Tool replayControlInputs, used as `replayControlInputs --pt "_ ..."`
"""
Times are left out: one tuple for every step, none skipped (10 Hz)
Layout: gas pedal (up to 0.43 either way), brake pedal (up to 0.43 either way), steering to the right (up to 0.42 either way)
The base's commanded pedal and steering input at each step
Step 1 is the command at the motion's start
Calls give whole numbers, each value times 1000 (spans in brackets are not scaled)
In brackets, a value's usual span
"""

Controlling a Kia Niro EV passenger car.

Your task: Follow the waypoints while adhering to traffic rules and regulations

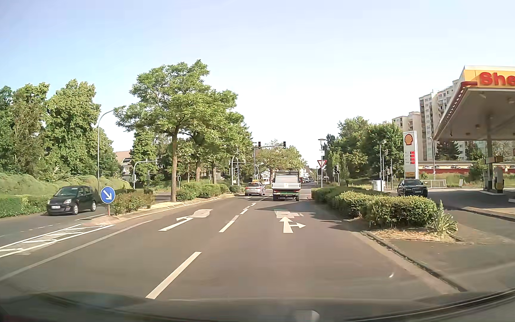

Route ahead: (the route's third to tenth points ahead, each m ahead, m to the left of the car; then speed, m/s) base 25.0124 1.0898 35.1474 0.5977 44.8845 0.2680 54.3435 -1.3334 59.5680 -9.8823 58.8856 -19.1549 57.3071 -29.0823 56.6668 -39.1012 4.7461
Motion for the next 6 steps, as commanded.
replayControlInputs --pt "0 37 7" --pt "0 30 7" --pt "0 30 7" --pt "0 30 6" --pt "0 30 6" --pt "0 30 6"
